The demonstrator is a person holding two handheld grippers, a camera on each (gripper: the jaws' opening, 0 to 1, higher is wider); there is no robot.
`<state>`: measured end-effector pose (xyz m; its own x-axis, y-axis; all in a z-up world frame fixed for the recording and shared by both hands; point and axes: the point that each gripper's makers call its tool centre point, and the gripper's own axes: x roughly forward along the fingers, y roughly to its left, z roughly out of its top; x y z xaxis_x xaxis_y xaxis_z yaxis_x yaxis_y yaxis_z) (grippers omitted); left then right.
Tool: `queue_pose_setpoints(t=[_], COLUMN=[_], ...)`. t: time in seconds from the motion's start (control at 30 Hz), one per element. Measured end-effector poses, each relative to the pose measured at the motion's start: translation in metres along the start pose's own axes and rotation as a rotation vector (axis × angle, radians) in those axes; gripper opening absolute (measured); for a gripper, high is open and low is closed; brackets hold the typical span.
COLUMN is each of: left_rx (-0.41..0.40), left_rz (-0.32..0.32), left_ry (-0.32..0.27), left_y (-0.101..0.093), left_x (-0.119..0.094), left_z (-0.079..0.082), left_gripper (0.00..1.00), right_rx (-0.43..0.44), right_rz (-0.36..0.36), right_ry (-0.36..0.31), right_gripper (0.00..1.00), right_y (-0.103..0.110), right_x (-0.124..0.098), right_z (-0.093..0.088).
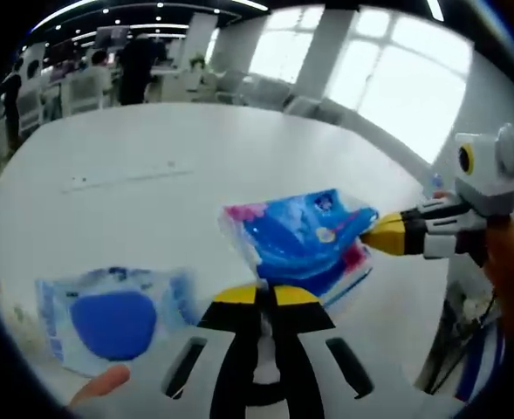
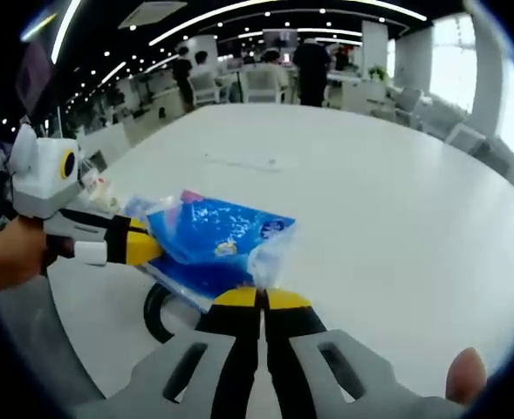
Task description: Arrange the tabletop items into an orderly group along one side of the table until the central work area is clear of visible clutter.
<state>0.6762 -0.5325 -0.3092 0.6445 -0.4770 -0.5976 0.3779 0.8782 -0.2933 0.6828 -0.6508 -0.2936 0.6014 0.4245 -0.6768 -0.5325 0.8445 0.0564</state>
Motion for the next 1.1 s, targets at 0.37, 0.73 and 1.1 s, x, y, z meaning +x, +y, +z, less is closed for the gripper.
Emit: queue_pose_setpoints(t=[0.37,0.73,1.1], left_rx=[0.016,0.026,0.021], left_rz=[-0.021,-0.028,-0.015], left_ry=[0.045,0.103,0.152], left_y=[-0.019,-0.020,-0.013], left_x=[0.036,0.066,0.082], left_z=[0.000,-0.008,-0.024], left_gripper=[0.01,0.01,0.02], right_rx=[0.042,0.070,0.070], right_rz=[-0.041,-0.054,-0.046], right_ry=[0.008,0.050,0.089], right_gripper=[0.01,0.02,0.02], right_y=[-0.034,-0.056,-0.062], right_x=[0.006,0.028,0.048], right_z=[-0.013,-0.031,-0.042])
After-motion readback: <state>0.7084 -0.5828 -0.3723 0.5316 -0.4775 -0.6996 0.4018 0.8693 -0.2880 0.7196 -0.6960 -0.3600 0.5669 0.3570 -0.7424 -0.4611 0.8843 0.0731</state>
